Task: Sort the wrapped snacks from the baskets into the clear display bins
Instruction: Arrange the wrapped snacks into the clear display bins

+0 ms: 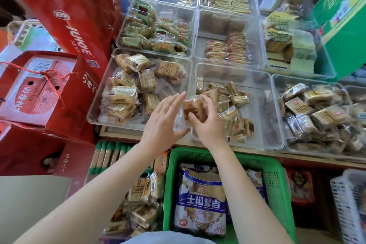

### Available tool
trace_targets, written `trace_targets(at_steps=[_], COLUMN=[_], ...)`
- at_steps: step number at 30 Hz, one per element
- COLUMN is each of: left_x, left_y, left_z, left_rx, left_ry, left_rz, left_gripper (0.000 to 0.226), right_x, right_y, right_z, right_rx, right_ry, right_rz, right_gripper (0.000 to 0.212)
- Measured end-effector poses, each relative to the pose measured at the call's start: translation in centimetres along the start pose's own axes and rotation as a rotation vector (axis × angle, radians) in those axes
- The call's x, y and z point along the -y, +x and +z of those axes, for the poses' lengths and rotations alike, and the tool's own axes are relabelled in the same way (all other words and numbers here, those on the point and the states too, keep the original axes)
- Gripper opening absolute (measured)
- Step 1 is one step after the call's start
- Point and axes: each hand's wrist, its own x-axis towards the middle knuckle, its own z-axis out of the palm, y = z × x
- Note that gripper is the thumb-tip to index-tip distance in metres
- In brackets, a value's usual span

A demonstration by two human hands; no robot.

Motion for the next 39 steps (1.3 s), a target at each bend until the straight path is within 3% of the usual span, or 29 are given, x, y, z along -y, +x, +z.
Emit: trace_targets(at_steps=[3,5,9,10,13,18,20,24,26,29,32,35,39], left_x=[1.4,2.7,4.7,4.9,5.4,5.6,5.1,3.5,2.2,0.4,-0.6,-1.5,-1.6], left_y=[0.8,1.2,1.9,2.1,2.9,3.9,3.7,2.6,2.4,2.6,3.1,3.5,3.6], left_z=[0.2,0.5,1.3,1.4,1.9,2.2,1.9,0.9,-0.2,-2.0,-2.8,-2.6,-2.4], left_rx=[0.114,0.169,0.297,0.321,0.373,0.448,0.358,0.081,0.017,0.063,0.12,0.157,0.12], left_ry=[0.114,0.219,0.354,0.37,0.351,0.362,0.304,0.132,-0.069,-0.376,-0.605,-0.669,-0.583], left_rz=[-0.164,-0.22,-0.289,-0.317,-0.394,-0.444,-0.443,-0.279,-0.325,-0.511,-0.604,-0.555,-0.496], left_gripper=[0.08,0.071,0.065,0.064,0.055,0.038,0.027,0.02,0.025,0.04,0.032,0.032,0.057], right_x=[-0.9,-2.2,-5.1,-5.3,-5.1,-5.9,-6.1,-6.1,-6.0,-5.4,-3.6,-2.4,-2.5], right_y=[2.9,5.5,8.1,7.8,5.5,3.0,3.2,3.0,2.8,2.3,1.0,0.1,1.8], right_z=[-2.3,-3.5,-3.7,-3.4,-1.2,2.3,2.1,2.1,1.9,1.5,1.2,1.0,-0.5], right_rx=[-0.369,-0.468,-0.008,0.021,-0.158,-0.043,-0.077,-0.096,-0.103,-0.1,-0.009,0.005,-0.179], right_ry=[-0.266,-0.414,-0.693,-0.713,-0.695,-0.768,-0.741,-0.711,-0.658,-0.513,-0.434,-0.417,-0.417], right_rz=[-0.088,-0.097,0.142,0.155,0.005,-0.115,-0.074,-0.134,-0.171,-0.227,-0.349,-0.461,-0.45], right_gripper=[0.048,0.051,0.055,0.057,0.059,0.06,0.061,0.062,0.06,0.06,0.064,0.058,0.037])
